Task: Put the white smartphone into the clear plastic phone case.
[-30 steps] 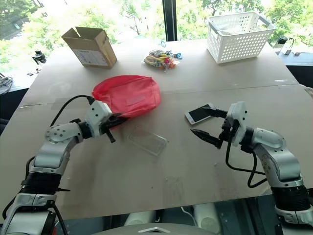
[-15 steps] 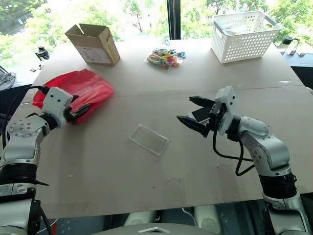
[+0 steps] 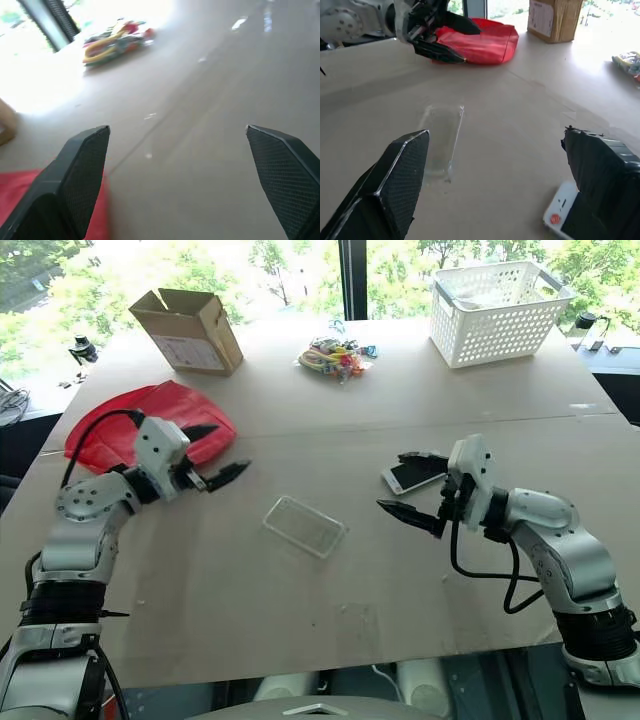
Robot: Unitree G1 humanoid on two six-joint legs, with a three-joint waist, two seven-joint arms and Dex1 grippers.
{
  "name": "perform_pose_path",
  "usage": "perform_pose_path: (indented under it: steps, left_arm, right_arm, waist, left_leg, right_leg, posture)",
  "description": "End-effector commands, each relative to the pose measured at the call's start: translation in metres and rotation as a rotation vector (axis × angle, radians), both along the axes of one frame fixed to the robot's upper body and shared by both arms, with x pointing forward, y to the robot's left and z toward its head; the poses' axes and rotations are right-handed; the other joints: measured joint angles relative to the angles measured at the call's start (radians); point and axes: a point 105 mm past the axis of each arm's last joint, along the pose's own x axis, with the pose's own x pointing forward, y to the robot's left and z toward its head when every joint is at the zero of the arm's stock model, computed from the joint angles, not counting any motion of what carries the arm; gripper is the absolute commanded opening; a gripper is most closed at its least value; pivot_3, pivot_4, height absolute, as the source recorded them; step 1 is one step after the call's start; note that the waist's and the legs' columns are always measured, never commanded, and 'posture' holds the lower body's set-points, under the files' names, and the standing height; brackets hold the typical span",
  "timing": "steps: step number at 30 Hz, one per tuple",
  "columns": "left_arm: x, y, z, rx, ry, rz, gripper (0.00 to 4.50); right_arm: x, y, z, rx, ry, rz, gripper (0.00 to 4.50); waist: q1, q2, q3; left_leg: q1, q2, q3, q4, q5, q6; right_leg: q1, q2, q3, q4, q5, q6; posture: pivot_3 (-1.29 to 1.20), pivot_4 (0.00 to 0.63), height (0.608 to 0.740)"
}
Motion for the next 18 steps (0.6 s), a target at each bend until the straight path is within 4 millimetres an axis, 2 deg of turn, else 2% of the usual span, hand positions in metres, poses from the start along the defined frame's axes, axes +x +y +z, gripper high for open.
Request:
perform_pose_path:
  steps: [1, 5, 9, 14, 16, 17, 18]
  left_arm:
    - [-0.025, -0.027, -0.008, 0.007, 0.102, -0.187, 4.43]
    - [-0.037, -0.045, -0.022, 0.062, 0.187, -0.329, 4.43]
    - [-0.03, -0.051, -0.043, 0.19, 0.252, -0.404, 4.43]
    - [-0.026, -0.058, -0.054, 0.235, 0.307, -0.48, 4.43]
    - [-0.025, -0.06, -0.057, 0.241, 0.311, -0.491, 3.87]
    - [-0.026, -0.059, -0.06, 0.254, 0.32, -0.5, 3.77]
    - [-0.026, -0.059, -0.061, 0.255, 0.328, -0.503, 3.42]
  right_arm:
    - [-0.008, -0.003, -0.006, -0.046, -0.006, 0.043, 4.5]
    - [-0.015, -0.004, -0.013, -0.042, 0.055, 0.055, 4.5]
    - [-0.022, -0.008, -0.027, -0.128, 0.105, 0.069, 4.5]
    - [-0.025, -0.014, -0.028, -0.17, 0.063, 0.053, 4.5]
    - [-0.025, -0.015, -0.027, -0.169, 0.053, 0.044, 4.5]
    - [-0.025, -0.015, -0.025, -0.164, 0.045, 0.041, 4.5]
    - [-0.025, -0.016, -0.024, -0.157, 0.039, 0.037, 4.5]
  waist:
    - [-0.004, 0.0, 0.0]
    - [-0.001, 0.0, 0.0]
    - [0.004, 0.0, 0.0]
    - [0.003, 0.0, 0.0]
    - [0.002, 0.0, 0.0]
    - [0.003, 0.0, 0.0]
    - [0.003, 0.0, 0.0]
  left_leg:
    - [0.0, 0.0, 0.0, 0.0, 0.0, 0.0]
    - [0.001, 0.002, 0.0, 0.0, 0.0, 0.0]
    - [0.004, 0.0, 0.001, 0.002, 0.0, 0.0]
    - [0.002, -0.001, 0.001, 0.002, 0.0, 0.0]
    - [0.002, -0.001, 0.001, 0.002, 0.0, 0.0]
    - [0.002, -0.001, 0.001, 0.002, 0.0, 0.0]
    - [0.002, 0.0, 0.001, 0.002, 0.0, 0.0]
  right_leg:
    - [0.0, 0.0, 0.0, 0.0, 0.0, 0.0]
    - [0.001, 0.005, -0.001, 0.002, 0.0, -0.001]
    - [0.005, 0.006, -0.002, 0.002, 0.0, -0.001]
    - [0.004, 0.006, -0.002, 0.001, 0.0, -0.001]
    - [0.005, 0.006, -0.002, 0.0, 0.0, -0.001]
    - [0.005, 0.006, -0.002, 0.0, 0.0, -0.001]
    - [0.005, 0.006, -0.002, 0.001, 0.0, -0.001]
  posture:
    - [0.0, 0.15, 0.74]
    - [0.0, 0.15, 0.74]
    - [0.0, 0.15, 0.74]
    - [0.0, 0.15, 0.74]
    - [0.0, 0.15, 0.74]
    - [0.0, 0.15, 0.74]
    - [0.0, 0.15, 0.74]
